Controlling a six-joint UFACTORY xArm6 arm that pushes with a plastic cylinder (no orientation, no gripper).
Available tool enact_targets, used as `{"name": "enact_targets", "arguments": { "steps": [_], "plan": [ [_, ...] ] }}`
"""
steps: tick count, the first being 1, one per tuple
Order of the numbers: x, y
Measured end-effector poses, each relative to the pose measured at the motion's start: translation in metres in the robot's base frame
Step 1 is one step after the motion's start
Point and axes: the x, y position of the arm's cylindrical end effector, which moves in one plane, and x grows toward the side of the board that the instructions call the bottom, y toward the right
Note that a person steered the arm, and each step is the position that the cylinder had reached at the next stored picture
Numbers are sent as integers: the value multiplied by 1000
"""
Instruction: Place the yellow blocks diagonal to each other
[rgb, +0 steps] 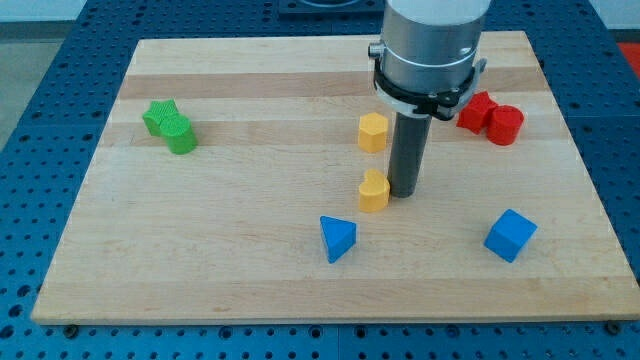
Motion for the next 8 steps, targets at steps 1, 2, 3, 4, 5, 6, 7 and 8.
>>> {"name": "enact_targets", "arguments": {
  "steps": [1, 2, 3, 4, 5, 6, 7, 8],
  "plan": [
    [5, 0],
    [31, 0],
    [60, -14],
    [61, -38],
    [36, -45],
    [-27, -45],
    [-81, -45],
    [-103, -45]
  ]
}}
